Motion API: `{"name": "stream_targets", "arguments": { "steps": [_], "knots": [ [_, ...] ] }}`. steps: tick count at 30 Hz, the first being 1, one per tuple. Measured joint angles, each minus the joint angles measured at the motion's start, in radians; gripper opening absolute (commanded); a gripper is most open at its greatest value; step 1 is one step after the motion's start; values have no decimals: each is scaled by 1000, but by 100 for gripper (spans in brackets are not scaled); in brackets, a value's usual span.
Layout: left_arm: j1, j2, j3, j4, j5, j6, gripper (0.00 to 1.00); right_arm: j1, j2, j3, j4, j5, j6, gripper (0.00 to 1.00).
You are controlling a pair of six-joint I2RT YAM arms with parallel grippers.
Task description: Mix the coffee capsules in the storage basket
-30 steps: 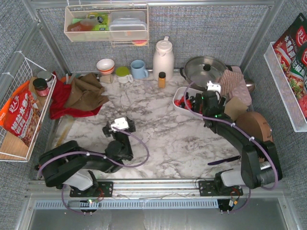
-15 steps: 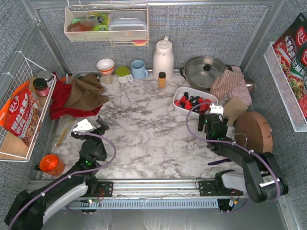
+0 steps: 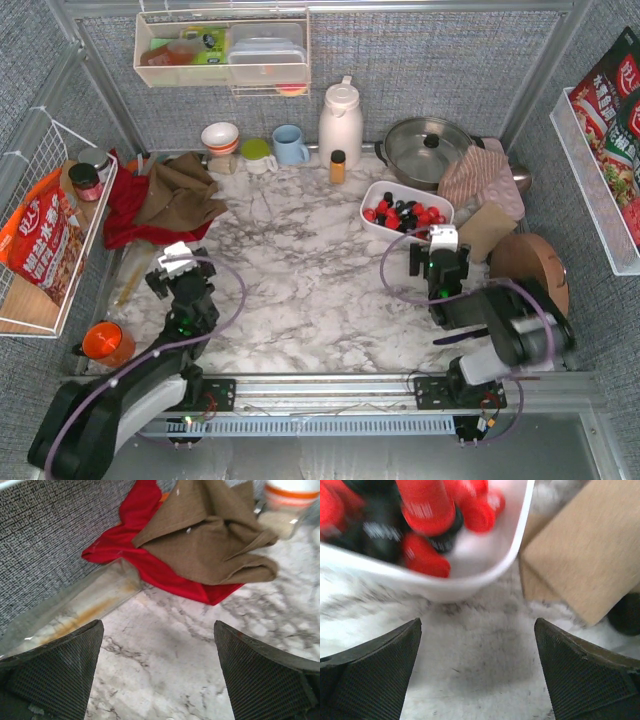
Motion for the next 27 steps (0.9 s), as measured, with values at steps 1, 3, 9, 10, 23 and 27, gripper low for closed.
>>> {"name": "stream_targets", "arguments": {
  "steps": [1, 3, 9, 10, 23, 27],
  "knots": [
    [20, 49, 8, 16, 5, 3, 100, -7, 77, -31, 104, -10, -14, 99],
    [52, 146, 16, 37, 13, 10, 100, 1, 191, -67, 258, 1, -20, 99],
    [132, 347, 26, 132, 85, -2, 100, -33, 134, -42, 275, -120, -52, 99],
    [153, 369, 34, 152, 100, -1, 99, -33, 131, -42, 269, -136, -58, 99],
    [535, 726, 9, 628, 641, -17, 99, -129, 116, 11, 170, -323, -43, 99],
    [594, 743, 78, 647, 820, -44, 99, -165, 117, 48, 123, -402, -25, 99]
  ]
}}
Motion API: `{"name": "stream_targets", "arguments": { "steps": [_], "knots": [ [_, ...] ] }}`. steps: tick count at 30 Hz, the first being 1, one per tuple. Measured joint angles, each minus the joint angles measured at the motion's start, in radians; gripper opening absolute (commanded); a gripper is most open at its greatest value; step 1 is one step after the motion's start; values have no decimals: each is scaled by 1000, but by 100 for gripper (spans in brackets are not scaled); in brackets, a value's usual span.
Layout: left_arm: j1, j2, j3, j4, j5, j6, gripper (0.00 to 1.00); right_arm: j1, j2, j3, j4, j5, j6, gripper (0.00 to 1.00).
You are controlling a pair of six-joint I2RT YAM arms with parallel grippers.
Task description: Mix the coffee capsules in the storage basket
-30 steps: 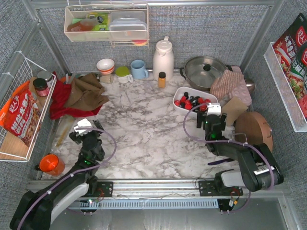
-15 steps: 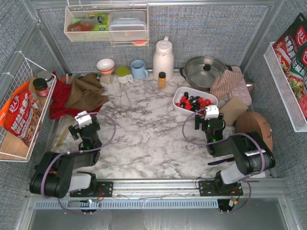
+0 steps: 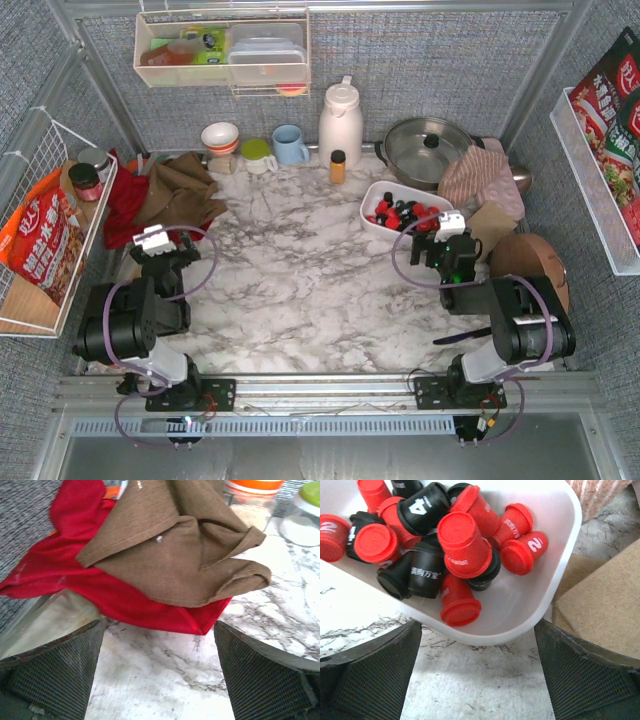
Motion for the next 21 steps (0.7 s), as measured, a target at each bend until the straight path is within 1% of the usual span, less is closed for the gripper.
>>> {"name": "stream_targets", "arguments": {
  "steps": [3, 6, 9, 14, 21],
  "knots": [
    [18, 0, 33, -43, 82, -12, 99, -21, 4, 30, -45, -40, 15, 99],
    [19, 4, 33, -48, 123, -15, 99, -23, 5, 52, -84, -77, 15, 99],
    [19, 4, 35, -58, 150, -14, 99, -24, 7, 69, -122, -77, 26, 99],
    [19, 4, 35, -69, 164, -14, 99, -23, 8, 78, -153, -32, 47, 99],
    [19, 4, 35, -69, 170, -14, 99, -23, 8, 78, -160, -25, 55, 99]
  ]
}}
